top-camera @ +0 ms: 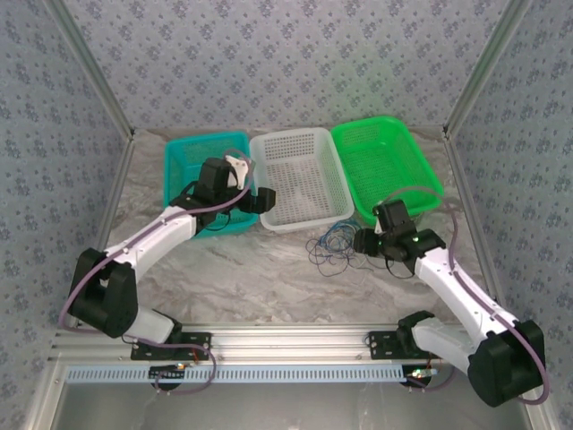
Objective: Untangle the cables
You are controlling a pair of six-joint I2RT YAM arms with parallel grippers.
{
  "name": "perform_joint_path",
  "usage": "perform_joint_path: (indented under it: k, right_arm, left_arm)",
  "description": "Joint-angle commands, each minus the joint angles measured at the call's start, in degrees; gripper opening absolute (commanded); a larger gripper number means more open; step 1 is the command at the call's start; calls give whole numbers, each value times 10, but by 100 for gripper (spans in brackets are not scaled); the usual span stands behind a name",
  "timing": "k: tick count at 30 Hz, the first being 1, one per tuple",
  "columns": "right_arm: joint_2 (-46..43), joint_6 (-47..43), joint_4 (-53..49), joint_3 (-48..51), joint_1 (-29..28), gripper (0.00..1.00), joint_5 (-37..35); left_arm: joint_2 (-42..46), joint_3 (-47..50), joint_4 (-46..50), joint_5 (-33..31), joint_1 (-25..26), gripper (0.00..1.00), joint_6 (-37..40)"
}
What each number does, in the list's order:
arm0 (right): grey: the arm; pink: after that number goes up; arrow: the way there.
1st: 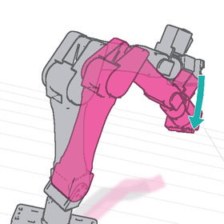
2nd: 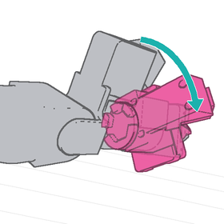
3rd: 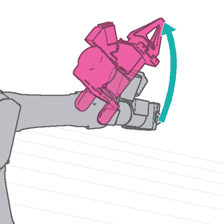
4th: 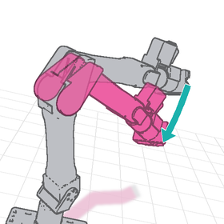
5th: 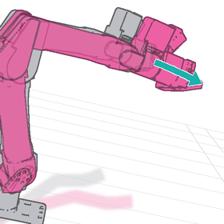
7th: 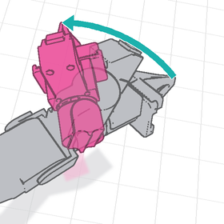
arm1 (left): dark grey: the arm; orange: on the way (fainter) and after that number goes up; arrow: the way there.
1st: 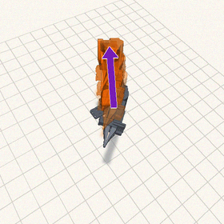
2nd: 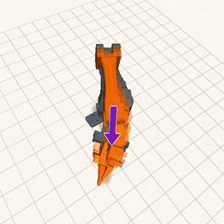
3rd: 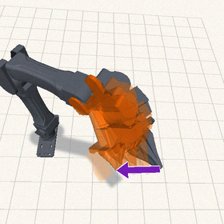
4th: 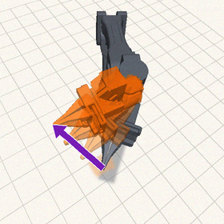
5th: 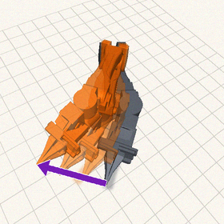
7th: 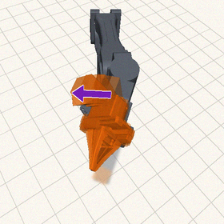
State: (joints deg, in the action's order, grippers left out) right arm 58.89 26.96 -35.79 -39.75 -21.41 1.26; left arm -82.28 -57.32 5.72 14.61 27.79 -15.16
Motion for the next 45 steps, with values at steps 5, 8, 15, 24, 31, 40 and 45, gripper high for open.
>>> perform_joint_path:
  k: [5, 8, 15, 24, 31, 40, 45]
  right_arm:
    - [60, 17, 7, 25, -34, 52, -54]
    - [86, 11, 11, 22, -40, 51, -67]
    - [98, 12, 73, 37, -48, 50, -105]
    - [141, -4, 119, 43, -51, 34, -107]
    - [52, -10, 110, 46, -109, 9, -137]
    - [-84, -26, 24, 5, -158, 1, -140]
    - [-78, -71, 34, -35, -164, 1, -81]
  left_arm:
    - [50, -9, -13, 12, 18, 100, -9]
    - [74, 11, -20, -2, 22, 99, -20]
    - [116, 51, -33, -21, 23, 99, -45]
    - [147, 79, -43, -35, 31, 99, -62]
    - [155, 86, -42, -37, 40, 100, -61]
    - [142, 76, -48, -27, 87, 99, -27]
    - [105, 67, -73, 3, 136, 99, -9]
